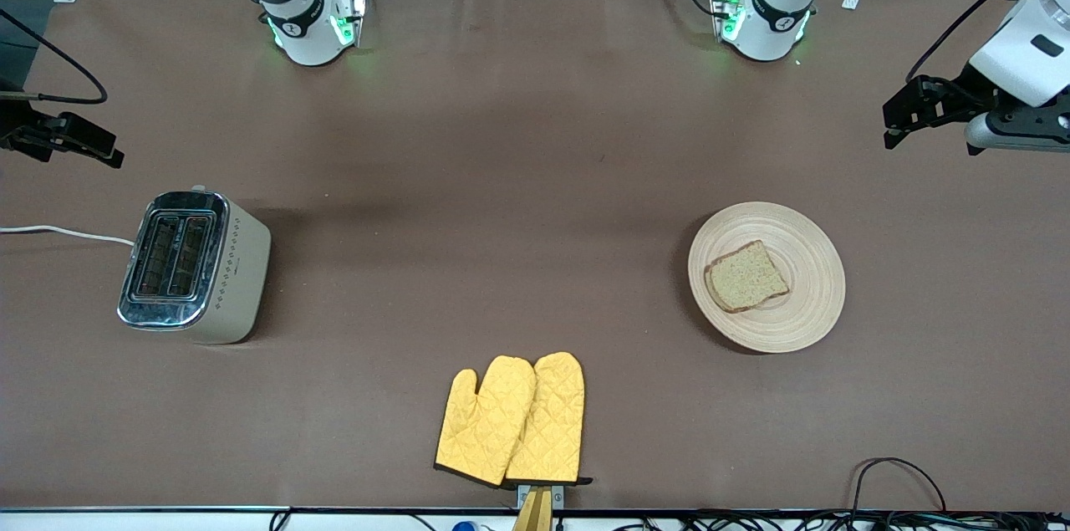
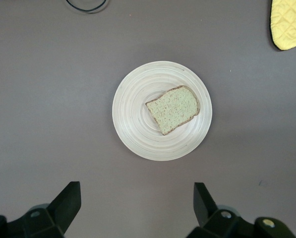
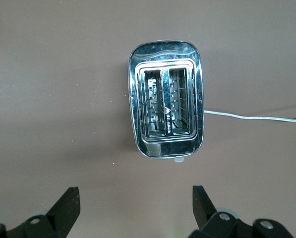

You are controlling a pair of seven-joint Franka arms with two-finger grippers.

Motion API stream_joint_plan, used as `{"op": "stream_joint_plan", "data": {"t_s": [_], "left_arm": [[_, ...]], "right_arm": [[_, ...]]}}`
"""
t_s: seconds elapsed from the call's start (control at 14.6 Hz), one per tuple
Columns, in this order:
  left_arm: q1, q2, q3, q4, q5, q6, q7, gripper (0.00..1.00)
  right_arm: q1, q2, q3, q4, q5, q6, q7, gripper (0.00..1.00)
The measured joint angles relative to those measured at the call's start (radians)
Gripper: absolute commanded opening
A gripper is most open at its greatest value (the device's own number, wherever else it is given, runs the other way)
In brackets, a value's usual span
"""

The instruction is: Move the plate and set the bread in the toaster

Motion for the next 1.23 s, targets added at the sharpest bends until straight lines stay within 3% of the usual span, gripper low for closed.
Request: {"op": "stream_joint_plan", "data": {"t_s": [0.41, 0.62, 0.89, 1.23], "left_arm": [[0.017, 0.012, 0.002, -0.002, -0.022, -0.029, -0.003, 1.00], [0.184, 0.079, 0.009, -0.046, -0.191, -0.058, 0.103, 1.00], [0.456, 0.345, 0.019, -0.061, -0.453, -0.052, 0.386, 1.00], [0.501, 0.778, 0.013, 0.061, -0.591, 0.011, 0.639, 1.00]], "right_arm": [[0.000, 0.000, -0.001, 0.000, 0.000, 0.000, 0.000, 1.00], [0.000, 0.000, -0.003, 0.001, 0.000, 0.000, 0.000, 1.00], [-0.001, 0.000, -0.004, 0.001, 0.000, -0.002, 0.000, 1.00], [-0.001, 0.000, -0.005, 0.001, 0.000, -0.002, 0.000, 1.00]]}}
